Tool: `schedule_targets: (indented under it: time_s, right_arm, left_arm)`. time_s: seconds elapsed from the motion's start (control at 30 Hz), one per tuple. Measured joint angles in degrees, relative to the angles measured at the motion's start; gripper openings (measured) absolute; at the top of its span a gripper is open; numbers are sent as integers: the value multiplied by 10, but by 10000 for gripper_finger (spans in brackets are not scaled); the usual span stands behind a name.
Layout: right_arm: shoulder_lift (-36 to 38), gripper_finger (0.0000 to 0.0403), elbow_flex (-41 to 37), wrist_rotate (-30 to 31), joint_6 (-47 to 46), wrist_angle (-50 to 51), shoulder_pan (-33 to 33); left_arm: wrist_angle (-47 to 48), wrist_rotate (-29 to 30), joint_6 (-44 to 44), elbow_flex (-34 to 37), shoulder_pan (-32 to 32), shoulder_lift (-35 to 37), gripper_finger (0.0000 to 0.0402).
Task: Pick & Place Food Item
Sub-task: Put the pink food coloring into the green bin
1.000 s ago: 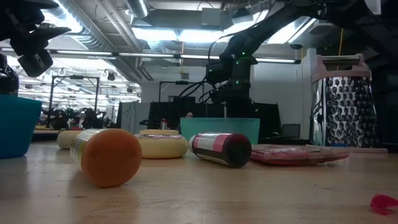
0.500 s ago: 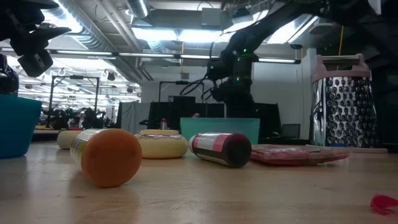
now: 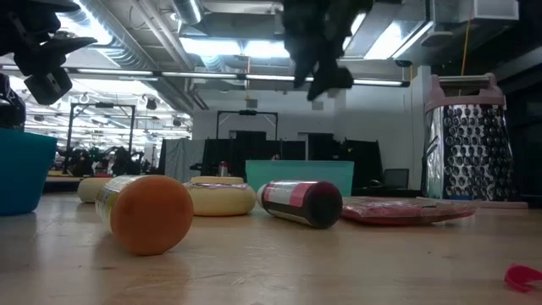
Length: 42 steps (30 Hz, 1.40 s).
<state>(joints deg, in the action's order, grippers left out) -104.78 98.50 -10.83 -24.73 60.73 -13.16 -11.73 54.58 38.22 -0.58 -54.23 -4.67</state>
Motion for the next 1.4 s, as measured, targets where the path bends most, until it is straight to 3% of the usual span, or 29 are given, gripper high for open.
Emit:
schedule_targets:
  time_s: [0.27,0.43,0.7,1.4]
  right_arm:
    - [-26,211,1,59,-173,-33,145]
    - [-80,211,0,66,-214,-38,190]
    - [-160,211,0,11,-239,-69,220]
    - [-196,211,-1,-23,-269,-116,221]
  left_arm:
    - [0,-1,0,0,0,0,157]
    - [12,-5,0,0,0,0,157]
    - [17,-33,14,0,0,0,157]
    - [28,-33,16,0,0,0,157]
